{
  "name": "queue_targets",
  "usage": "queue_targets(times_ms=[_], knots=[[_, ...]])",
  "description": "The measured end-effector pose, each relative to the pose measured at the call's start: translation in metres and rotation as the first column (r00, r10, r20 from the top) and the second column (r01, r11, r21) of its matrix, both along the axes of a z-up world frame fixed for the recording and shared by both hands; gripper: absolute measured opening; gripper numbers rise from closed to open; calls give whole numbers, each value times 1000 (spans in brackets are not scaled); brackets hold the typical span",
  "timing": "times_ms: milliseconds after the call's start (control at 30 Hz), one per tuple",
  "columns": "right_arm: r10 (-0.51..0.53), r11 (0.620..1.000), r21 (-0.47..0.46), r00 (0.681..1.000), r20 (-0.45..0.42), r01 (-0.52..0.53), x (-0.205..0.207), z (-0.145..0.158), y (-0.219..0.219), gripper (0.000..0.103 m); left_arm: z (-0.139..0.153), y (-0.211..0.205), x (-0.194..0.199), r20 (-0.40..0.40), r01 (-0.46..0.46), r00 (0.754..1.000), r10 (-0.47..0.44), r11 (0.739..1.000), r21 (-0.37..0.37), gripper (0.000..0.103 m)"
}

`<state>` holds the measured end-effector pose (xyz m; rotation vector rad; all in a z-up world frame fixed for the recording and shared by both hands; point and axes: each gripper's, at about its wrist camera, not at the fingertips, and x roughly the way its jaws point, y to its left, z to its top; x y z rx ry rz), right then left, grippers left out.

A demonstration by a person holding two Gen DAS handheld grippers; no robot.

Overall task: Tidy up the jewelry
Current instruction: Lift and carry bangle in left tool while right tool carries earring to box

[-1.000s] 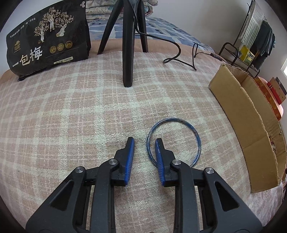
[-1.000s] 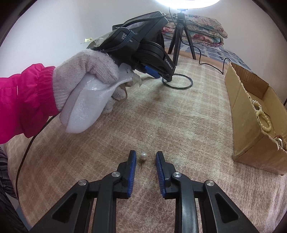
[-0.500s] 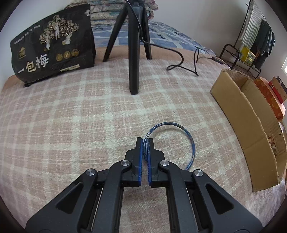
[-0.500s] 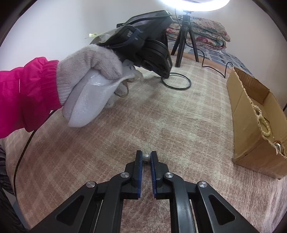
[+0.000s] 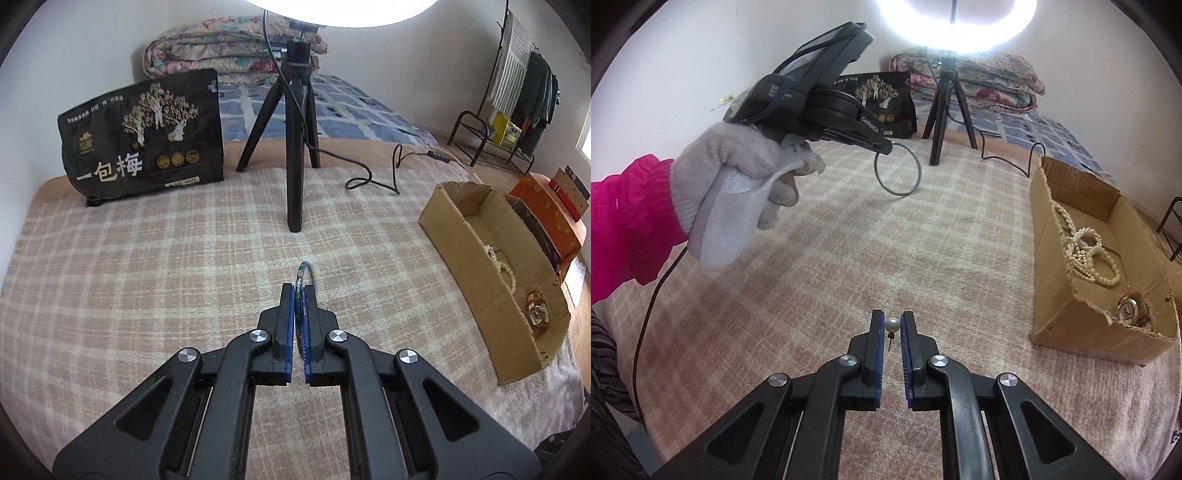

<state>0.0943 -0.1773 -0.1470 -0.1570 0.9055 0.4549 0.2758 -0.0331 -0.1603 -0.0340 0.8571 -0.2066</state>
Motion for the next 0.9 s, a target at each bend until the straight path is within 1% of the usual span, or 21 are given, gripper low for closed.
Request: queue_targets(times_ms=[267,467,700,900], knots=[[-10,1000,-2,999,45,11,-9,24,-9,6,20,-1,-23,33,16,999,-16,1000,-2,1],[-20,1000,5,997,71,20,-15,41,-18,6,37,-8,-39,55,35,998,-34,999,-21,1],[-41,999,20,994,97,39,-19,59,-35,6,58,-30,-51,84,87,993,-83,995,-52,1],[-63,998,25,992,109,61,-16,69,-52,6,68,-53,-54,94,124,989,-116,989,-82,1]])
